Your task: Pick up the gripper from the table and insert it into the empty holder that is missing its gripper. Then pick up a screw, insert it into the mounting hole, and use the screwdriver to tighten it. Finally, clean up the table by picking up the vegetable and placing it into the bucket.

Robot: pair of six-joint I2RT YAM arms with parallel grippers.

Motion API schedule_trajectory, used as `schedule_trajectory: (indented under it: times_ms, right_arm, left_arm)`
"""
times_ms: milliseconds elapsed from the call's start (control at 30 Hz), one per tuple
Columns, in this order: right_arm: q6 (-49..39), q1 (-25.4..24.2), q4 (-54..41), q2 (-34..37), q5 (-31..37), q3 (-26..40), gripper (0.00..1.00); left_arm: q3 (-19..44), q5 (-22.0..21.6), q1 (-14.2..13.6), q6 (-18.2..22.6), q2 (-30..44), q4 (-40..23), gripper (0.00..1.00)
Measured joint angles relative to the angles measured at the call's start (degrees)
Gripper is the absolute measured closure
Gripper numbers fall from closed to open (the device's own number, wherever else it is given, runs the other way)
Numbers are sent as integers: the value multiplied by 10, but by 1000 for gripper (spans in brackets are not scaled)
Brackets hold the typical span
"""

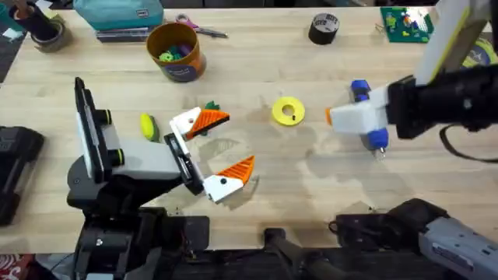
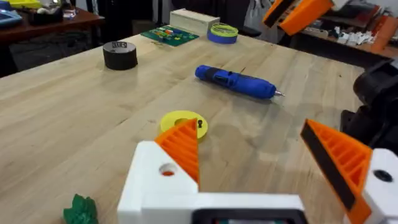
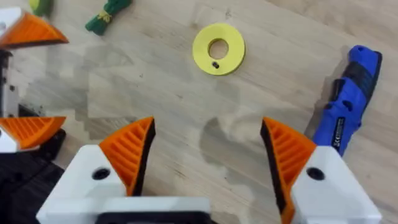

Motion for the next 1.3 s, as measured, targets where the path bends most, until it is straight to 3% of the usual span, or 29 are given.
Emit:
schedule_trajectory:
  times_ms: [200, 667, 1067, 1300]
  right_arm:
    - [8, 28, -2, -22, 29, -40, 6]
    - [20, 31, 55, -27, 40, -91, 6]
    - [42, 100, 124, 56, 41, -96, 6]
    - [48, 101, 142, 95, 41, -96, 6]
  left_arm:
    - [0, 0, 0, 0, 0, 0, 15]
    - [0, 0, 0, 0, 0, 0, 16]
    - [0, 0, 0, 0, 0, 0, 16]
    - [0, 0, 0, 0, 0, 0, 15]
